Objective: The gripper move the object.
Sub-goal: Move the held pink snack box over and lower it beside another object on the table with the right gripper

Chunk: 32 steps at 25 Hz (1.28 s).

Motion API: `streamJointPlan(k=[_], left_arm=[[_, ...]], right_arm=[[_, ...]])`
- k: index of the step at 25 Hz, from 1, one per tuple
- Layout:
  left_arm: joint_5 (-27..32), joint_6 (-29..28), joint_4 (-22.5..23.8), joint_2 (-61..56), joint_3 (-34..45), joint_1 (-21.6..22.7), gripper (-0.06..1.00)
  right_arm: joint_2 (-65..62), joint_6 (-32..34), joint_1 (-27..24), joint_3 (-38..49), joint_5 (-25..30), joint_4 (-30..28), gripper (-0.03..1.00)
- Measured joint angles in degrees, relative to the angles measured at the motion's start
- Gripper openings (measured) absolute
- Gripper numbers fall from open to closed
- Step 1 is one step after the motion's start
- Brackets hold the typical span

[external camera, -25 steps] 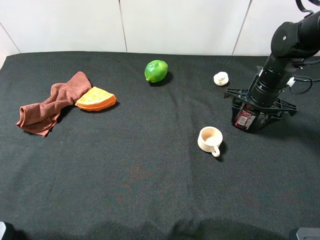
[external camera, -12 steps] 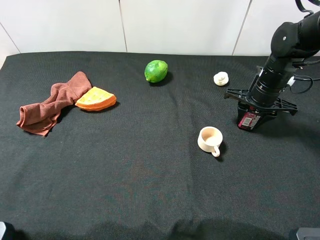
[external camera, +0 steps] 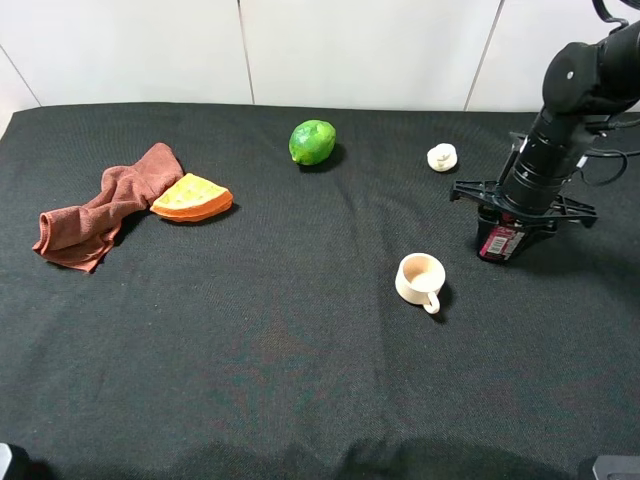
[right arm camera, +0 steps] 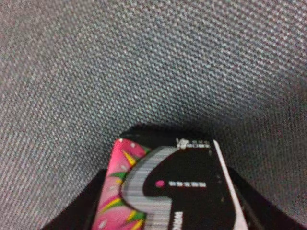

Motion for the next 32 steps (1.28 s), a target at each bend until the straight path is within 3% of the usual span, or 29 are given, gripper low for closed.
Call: streamJointPlan(k=[7, 22, 32], left_arm=[[0.0, 0.0, 0.0, 0.0, 0.0, 0.0, 0.99], [0.0, 0.0, 0.0, 0.0, 0.0, 0.0, 0.99], [0.0, 0.0, 0.0, 0.0, 0.0, 0.0, 0.99]], right_arm=[[-3.81, -1.57, 0.0, 0.0, 0.53, -0.47, 0.34], [-12.77, -9.69, 0.0, 0.0, 9.4, -2.26, 0.34], [-17.36, -16.89, 0.0, -8.85, 22.6, -5.01, 0.34]])
